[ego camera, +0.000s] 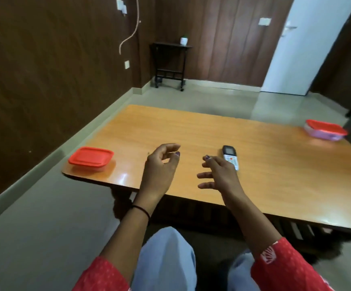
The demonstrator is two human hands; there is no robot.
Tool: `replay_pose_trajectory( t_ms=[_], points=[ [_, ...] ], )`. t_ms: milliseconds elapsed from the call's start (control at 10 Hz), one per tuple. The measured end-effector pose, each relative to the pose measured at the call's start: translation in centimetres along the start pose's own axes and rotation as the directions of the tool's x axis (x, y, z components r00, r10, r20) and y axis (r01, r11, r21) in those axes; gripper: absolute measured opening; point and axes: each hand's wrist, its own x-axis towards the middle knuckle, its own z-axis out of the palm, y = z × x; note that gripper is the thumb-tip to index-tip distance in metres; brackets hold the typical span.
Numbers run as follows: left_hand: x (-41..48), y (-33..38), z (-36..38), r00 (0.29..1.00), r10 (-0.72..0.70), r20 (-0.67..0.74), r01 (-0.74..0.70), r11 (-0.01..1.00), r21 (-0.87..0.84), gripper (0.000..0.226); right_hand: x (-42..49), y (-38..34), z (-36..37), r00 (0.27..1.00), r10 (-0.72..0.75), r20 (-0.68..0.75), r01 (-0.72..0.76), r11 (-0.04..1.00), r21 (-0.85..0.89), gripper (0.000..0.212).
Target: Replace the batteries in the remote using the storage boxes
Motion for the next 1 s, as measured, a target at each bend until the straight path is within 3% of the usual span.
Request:
replay_pose_trajectory(
  t_ms=[100,200,300,400,600,900,1000],
  points=[
    [0.3,0.0,4.2,0.990,-0.060,0.129,0.066,0.997,-0.043,0.019,1.3,1.9,-4.9,0.984,-0.054,-0.171,0.030,0.990,-0.138,0.037],
    [2.1,-2.0,8.1,0.968,-0.156,0.199,0.169,0.984,-0.050,0.022,5.2,5.4,-7.7,0.959,-0.073,-0.272,-0.037,0.924,-0.380,0.062],
    [5.7,-5.3,12.7,0.917,-0.287,0.278,0.306,0.952,-0.025,0.032,10.9,9.0,-8.4,0.952,-0.044,-0.303,-0.142,0.813,-0.565,0.090],
    [9.7,-7.8,16.7,0.853,-0.389,0.349,0.419,0.908,-0.010,0.042,15.8,11.0,-8.1,0.939,-0.125,-0.320,-0.118,0.757,-0.642,0.094],
    [17.1,-9.1,22.9,0.741,-0.500,0.449,0.563,0.826,-0.010,0.045,22.2,10.9,-8.4,0.906,-0.137,-0.402,-0.043,0.912,-0.407,0.078],
    [22.3,-8.5,26.2,0.678,-0.595,0.431,0.633,0.771,0.068,0.042,27.5,10.8,-8.4,0.875,-0.084,-0.477,-0.183,0.855,-0.486,0.084],
    [23.0,-6.7,24.9,0.672,-0.645,0.364,0.663,0.743,0.090,0.040,26.7,8.1,-9.0,0.894,0.011,-0.449,-0.273,0.808,-0.523,0.090]
  ],
)
